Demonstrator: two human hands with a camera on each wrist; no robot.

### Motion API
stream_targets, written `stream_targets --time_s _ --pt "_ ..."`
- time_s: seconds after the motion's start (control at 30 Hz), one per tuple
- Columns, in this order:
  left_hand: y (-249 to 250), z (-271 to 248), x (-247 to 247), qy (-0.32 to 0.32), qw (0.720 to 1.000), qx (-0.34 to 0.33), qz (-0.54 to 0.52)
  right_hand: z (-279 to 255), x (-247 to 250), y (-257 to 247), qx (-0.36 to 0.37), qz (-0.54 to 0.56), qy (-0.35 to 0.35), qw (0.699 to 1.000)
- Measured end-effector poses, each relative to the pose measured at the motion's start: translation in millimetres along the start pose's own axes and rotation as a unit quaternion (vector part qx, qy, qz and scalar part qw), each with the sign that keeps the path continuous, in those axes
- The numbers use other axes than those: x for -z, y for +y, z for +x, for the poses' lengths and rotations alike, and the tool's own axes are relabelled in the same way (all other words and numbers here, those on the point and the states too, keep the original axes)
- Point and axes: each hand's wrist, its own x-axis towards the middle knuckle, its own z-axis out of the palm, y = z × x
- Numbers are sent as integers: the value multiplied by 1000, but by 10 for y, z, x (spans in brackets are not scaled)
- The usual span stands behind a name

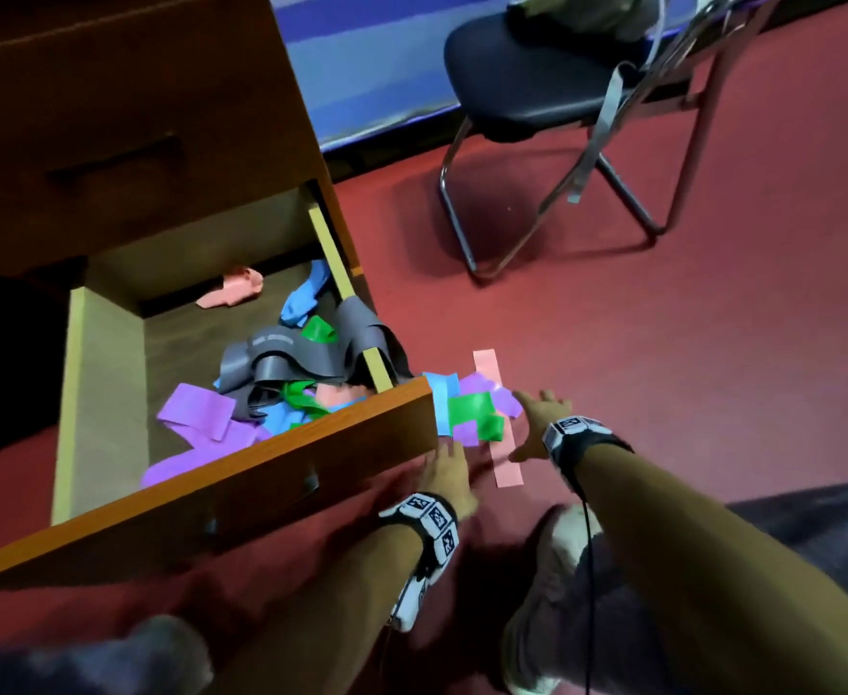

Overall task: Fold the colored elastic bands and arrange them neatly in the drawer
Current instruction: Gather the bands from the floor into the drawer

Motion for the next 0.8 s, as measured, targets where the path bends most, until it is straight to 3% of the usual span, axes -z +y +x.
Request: stream_targets --time_s 0.27,0.43,0.53,0.6,0.67,0.73,0.8 --pt "-260 861 -471 25 991 101 -83 913 -479 -260 17 28 -5 999" --pt "-341 1287 -622 93 989 112 -15 1298 -553 -189 18 17 13 1000" --pt "-334 1436 -686 152 983 105 -18 1459 -565 -142 24 2 -17 1000" --pt "-332 1507 -698 141 986 90 -18 1504 -625 -93 35 -35 -19 999" --pt "-321 1574 -699 127 990 66 0 1508 -745 -15 47 -78 31 995" --pt "-335 1612 -639 114 991 59 33 1494 -820 8 52 -56 58 995" --pt "-318 1617 -613 85 994 63 31 1498 -845 40 63 2 34 997"
